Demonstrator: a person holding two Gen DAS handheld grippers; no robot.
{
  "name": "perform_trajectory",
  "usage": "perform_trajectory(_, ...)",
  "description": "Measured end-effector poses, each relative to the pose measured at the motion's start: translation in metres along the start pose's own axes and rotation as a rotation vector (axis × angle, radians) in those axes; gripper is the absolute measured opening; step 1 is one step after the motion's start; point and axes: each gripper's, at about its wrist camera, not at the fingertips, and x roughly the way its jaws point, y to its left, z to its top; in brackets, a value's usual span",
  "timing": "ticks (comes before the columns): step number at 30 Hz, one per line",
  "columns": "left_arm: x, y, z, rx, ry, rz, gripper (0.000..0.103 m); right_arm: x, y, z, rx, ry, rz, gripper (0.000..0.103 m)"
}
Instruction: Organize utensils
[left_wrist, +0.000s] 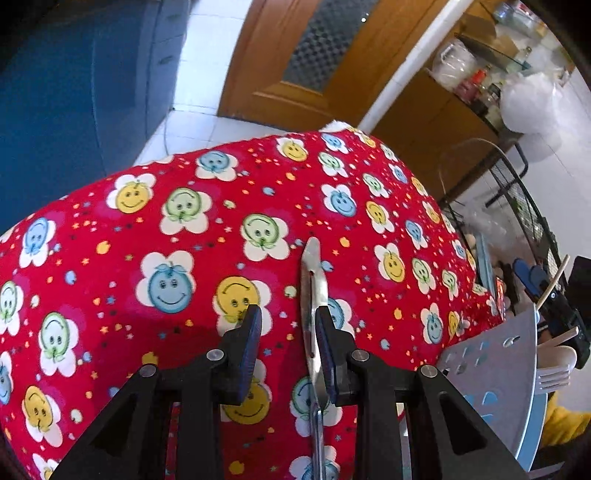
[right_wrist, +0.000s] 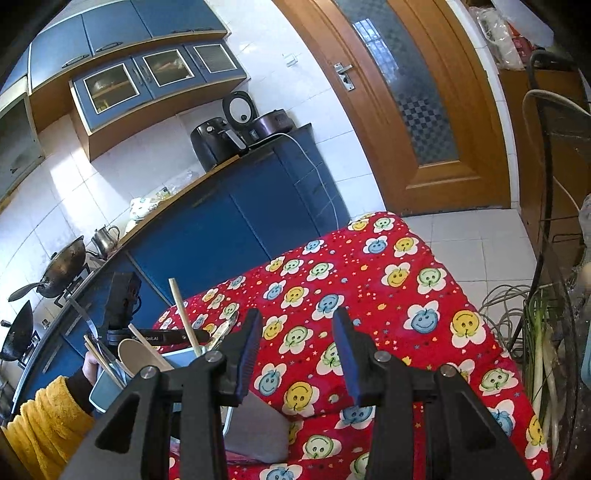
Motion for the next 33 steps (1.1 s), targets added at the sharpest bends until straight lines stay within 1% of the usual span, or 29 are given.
perform_trajectory(3, 0.007, -0.007, 0.002, 0.027, 0.021, -0.007, 0.030, 0.004, -0.002, -0.003, 0.007, 0.017, -0.005, 0.043)
perform_trajectory(5, 0.011, -0.013, 0.002, 0.054, 0.025, 0.011, 0.030, 0.006, -0.003, -0.006, 0.012, 0.027, -0.008, 0.043)
perform_trajectory(6, 0.012, -0.015, 0.003, 0.066, 0.027, 0.021, 0.021, 0.006, -0.004, -0.007, 0.017, 0.033, -0.008, 0.043)
perform_trajectory(7, 0.014, -0.016, 0.004, 0.071, 0.033, 0.024, 0.008, 0.006, -0.004, -0.009, 0.021, 0.038, -0.008, 0.043)
perform_trajectory(8, 0.016, -0.016, 0.004, 0.070, 0.036, 0.031, 0.006, 0.006, -0.005, -0.010, 0.023, 0.041, -0.008, 0.043)
perform_trajectory(11, 0.014, -0.017, 0.001, 0.072, 0.014, 0.038, 0.004, 0.004, -0.003, -0.014, 0.021, 0.053, -0.012, 0.043)
perform_trajectory(12, 0.012, -0.017, 0.000, 0.070, 0.001, 0.042, 0.002, 0.004, -0.001, -0.015, 0.017, 0.056, -0.013, 0.043)
perform_trajectory(14, 0.008, -0.018, -0.002, 0.069, -0.022, 0.063, 0.001, 0.003, 0.002, -0.016, 0.005, 0.060, -0.016, 0.043)
perform_trajectory(18, -0.004, -0.013, -0.008, 0.035, -0.093, 0.107, 0.001, 0.000, 0.008, -0.020, -0.021, 0.065, -0.017, 0.044)
perform_trajectory(22, -0.022, 0.002, -0.015, -0.050, -0.184, 0.161, 0.001, -0.007, 0.012, -0.025, -0.036, 0.059, -0.007, 0.044)
perform_trajectory(23, -0.031, 0.008, -0.019, -0.082, -0.223, 0.173, 0.001, -0.009, 0.013, -0.026, -0.039, 0.055, -0.005, 0.044)
perform_trajectory(26, -0.051, 0.016, -0.031, -0.140, -0.301, 0.183, 0.000, -0.015, 0.017, -0.030, -0.052, 0.049, -0.001, 0.044)
perform_trajectory(29, -0.069, 0.020, -0.044, -0.173, -0.361, 0.202, 0.000, -0.020, 0.021, -0.035, -0.060, 0.048, 0.002, 0.044)
perform_trajectory(33, -0.096, 0.020, -0.068, -0.217, -0.449, 0.250, 0.000, -0.030, 0.025, -0.041, -0.061, 0.039, 0.008, 0.044)
